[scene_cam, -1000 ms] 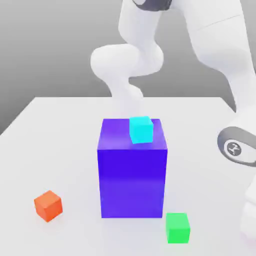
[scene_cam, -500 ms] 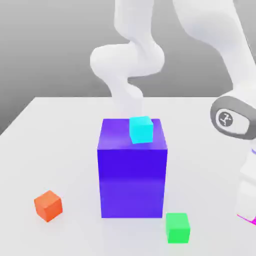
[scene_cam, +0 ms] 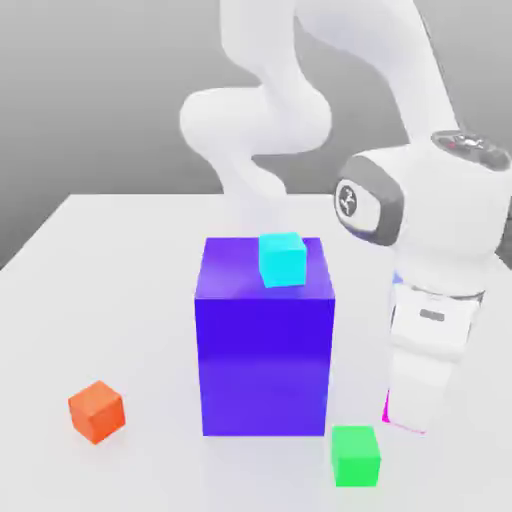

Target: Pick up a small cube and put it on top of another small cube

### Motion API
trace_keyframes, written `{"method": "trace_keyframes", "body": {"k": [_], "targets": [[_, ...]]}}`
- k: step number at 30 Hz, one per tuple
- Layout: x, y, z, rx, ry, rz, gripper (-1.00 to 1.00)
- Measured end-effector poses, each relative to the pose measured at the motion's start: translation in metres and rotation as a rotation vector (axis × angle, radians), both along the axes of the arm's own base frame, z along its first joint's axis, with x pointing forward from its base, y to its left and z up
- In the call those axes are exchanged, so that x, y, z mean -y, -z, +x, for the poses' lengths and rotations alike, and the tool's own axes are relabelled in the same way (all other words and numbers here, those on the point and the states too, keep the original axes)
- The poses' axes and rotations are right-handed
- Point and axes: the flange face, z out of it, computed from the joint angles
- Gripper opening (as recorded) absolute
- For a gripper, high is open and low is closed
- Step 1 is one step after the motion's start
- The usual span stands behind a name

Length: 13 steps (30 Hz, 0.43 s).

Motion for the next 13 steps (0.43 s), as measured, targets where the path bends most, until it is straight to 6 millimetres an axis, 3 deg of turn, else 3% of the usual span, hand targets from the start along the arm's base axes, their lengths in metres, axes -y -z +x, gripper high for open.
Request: {"method": "trace_keyframes", "body": {"k": [4, 9, 10, 13], "targets": [[0.031, -0.006, -0.005, -0.009, -0.079, 0.027, -1.0], [0.034, 0.04, -0.006, -0.01, -0.107, 0.035, -1.0], [0.034, 0.051, -0.007, -0.01, -0.107, 0.035, 1.0], [0.034, 0.051, -0.007, -0.01, -0.107, 0.035, 1.0]]}}
